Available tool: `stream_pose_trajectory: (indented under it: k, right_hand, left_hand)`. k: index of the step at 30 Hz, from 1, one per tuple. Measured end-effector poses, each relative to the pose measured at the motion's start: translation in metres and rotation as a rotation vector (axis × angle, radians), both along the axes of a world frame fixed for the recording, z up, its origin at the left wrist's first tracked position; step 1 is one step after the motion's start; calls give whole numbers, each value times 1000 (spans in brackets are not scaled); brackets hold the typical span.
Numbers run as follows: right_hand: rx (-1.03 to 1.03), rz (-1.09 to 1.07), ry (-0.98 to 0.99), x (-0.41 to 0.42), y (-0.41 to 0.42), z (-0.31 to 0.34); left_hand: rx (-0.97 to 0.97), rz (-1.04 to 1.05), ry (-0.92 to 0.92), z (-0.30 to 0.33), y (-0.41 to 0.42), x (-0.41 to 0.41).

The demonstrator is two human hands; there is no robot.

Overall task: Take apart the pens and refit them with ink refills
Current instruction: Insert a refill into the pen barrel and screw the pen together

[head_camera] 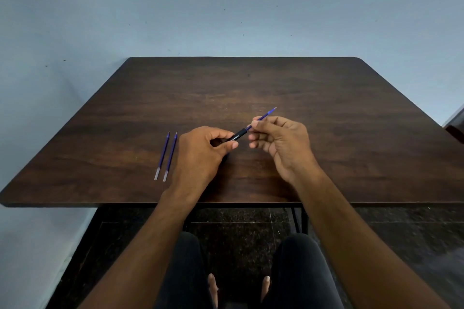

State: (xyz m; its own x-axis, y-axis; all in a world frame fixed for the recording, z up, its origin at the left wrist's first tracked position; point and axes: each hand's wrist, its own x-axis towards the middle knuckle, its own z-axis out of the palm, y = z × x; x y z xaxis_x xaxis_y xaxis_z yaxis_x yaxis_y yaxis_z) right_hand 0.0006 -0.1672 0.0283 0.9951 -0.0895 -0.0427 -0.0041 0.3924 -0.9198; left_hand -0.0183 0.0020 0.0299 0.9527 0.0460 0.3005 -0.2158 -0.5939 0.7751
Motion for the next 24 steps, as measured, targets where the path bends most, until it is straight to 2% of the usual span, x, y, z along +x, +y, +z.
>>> stream_pose_trajectory:
  k: [13, 18, 24]
  right_hand:
    - [-117, 87, 34, 1, 1, -3]
    - [10, -44, 11, 1, -6, 0]
    - [-10, -71, -22, -1, -3, 3]
  left_hand:
    - [17, 11, -6, 3, 4, 0]
    - [-1, 28, -1, 2, 6, 0]
    - [15, 33, -16, 3, 6, 1]
